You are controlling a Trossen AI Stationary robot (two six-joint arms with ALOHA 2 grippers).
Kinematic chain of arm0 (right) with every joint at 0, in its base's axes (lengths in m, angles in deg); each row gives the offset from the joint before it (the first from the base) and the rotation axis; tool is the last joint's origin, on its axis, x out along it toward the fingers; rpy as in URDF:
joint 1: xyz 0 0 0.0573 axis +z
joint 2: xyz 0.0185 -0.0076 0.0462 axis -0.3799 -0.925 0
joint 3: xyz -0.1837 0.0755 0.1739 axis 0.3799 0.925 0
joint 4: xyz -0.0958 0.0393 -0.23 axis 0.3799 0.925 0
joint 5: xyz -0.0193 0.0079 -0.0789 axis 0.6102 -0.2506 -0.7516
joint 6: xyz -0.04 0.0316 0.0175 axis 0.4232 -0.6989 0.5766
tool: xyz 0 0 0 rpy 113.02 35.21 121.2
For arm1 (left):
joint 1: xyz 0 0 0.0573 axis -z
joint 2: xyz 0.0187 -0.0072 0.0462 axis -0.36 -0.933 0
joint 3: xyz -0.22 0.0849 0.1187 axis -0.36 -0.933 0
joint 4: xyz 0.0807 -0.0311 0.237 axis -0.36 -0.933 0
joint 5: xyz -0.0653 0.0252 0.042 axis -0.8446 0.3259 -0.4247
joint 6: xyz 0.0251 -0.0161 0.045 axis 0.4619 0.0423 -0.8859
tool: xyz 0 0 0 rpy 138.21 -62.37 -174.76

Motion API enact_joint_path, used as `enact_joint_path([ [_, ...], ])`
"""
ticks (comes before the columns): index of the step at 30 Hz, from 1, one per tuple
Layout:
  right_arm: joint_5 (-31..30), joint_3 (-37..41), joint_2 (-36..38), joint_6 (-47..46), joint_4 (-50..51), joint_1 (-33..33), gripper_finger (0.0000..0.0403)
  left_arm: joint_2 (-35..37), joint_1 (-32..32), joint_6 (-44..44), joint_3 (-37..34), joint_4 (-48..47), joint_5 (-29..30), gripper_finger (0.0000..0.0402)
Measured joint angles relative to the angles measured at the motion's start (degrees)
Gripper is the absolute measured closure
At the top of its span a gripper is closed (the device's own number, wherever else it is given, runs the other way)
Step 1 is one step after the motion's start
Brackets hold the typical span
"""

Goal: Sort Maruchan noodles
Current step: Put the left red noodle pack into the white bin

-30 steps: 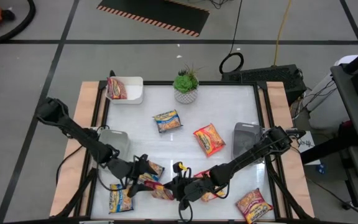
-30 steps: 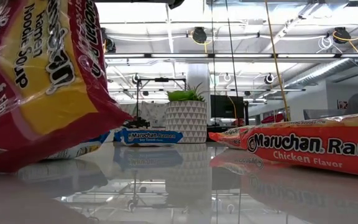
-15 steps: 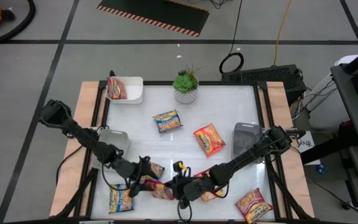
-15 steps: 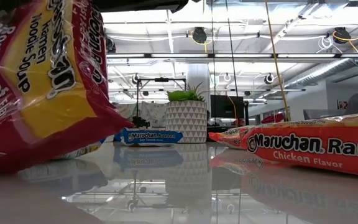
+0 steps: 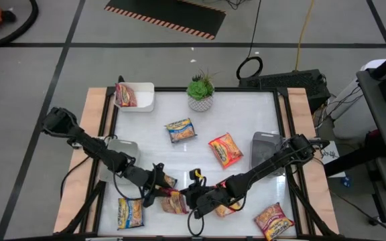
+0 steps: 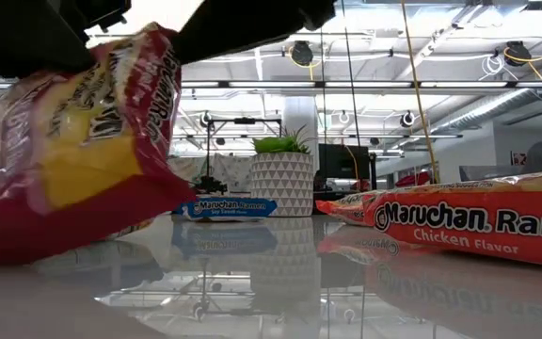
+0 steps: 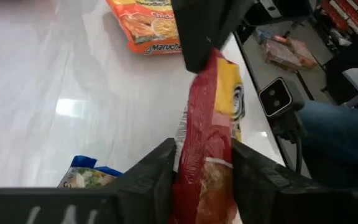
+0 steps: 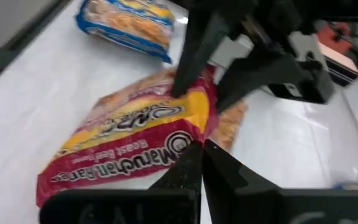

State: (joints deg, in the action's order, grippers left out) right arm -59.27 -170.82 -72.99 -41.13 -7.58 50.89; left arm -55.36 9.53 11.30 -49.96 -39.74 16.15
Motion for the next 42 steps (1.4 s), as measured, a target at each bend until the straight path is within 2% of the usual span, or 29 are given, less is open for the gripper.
enact_joint_path([
  [4,-1.3,0.0,2.2,-0.6,3.2,0.3,0.0397,0.7,-0.8,-2.4,0.0,0.4,-1.6,0.0288],
  [10,-2.0,0.0,6.7,-1.1,8.8,0.8,0.0376,4.3,-3.4,-6.5,0.0,0.1,-3.2,0.0291],
  [22,-15.4,0.0,17.9,-9.0,30.0,2.7,0.0344,16.1,-10.0,-16.0,0.0,-3.5,0.3,0.0291],
  [27,-15.7,4.5,20.8,-11.6,26.1,2.0,0.0344,18.9,-12.8,-16.9,0.0,-6.5,0.3,0.0291],
  [29,-11.7,8.6,21.3,-13.2,21.0,0.9,0.0344,19.4,-14.2,-16.8,0.0,-7.6,0.4,0.0291],
  [36,13.9,21.6,21.3,-24.0,4.6,-7.4,0.0331,19.5,-18.6,-13.5,0.0,-10.6,2.3,0.0291],
  [42,24.2,24.1,21.2,-31.0,3.9,-10.1,0.0266,19.4,-20.1,-12.9,0.0,-13.2,3.6,0.0291],
])
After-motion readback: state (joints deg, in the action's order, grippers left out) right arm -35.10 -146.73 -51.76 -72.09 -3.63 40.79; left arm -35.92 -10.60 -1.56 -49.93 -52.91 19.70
